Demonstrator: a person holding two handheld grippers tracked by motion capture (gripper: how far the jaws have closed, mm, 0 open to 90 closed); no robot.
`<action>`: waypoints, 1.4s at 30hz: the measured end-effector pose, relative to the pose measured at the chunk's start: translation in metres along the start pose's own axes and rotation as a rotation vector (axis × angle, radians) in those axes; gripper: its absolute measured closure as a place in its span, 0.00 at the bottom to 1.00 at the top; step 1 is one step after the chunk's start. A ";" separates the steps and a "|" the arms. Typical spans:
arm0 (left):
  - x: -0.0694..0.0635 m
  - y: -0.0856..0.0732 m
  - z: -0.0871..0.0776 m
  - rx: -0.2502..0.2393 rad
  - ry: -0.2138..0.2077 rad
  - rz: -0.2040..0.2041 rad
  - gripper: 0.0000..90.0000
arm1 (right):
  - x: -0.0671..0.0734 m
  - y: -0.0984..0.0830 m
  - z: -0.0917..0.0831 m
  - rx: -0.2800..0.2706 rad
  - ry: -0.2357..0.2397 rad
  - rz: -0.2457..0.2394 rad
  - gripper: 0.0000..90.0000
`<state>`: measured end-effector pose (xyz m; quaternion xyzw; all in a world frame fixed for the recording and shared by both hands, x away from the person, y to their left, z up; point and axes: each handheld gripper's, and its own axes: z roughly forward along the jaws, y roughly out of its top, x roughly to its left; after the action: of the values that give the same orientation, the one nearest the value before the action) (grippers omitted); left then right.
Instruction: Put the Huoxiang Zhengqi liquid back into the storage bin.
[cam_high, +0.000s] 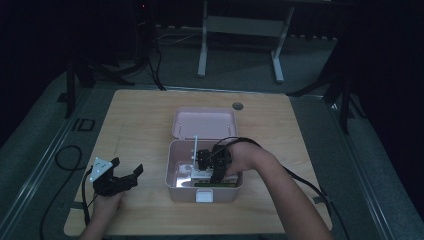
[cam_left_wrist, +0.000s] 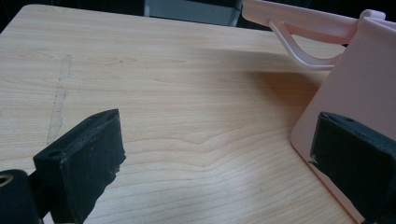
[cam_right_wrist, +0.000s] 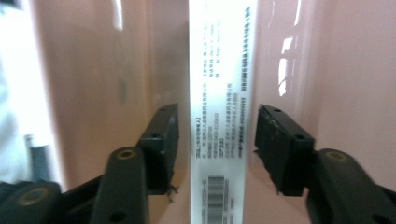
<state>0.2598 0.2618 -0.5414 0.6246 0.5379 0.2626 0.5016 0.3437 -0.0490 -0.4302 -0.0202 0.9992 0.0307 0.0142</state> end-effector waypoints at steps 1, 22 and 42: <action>0.000 0.000 0.000 0.000 0.000 0.000 0.03 | -0.002 -0.001 -0.004 -0.021 -0.004 0.001 0.50; 0.000 0.000 -0.001 -0.005 0.003 -0.001 0.03 | -0.006 -0.024 -0.052 -0.242 -0.202 0.182 0.12; -0.002 0.000 -0.001 0.006 0.009 0.007 0.03 | 0.003 -0.091 -0.073 -0.485 -0.248 0.379 0.12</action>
<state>0.2586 0.2604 -0.5411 0.6267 0.5387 0.2654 0.4966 0.3428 -0.1444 -0.3630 0.1671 0.9394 0.2720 0.1247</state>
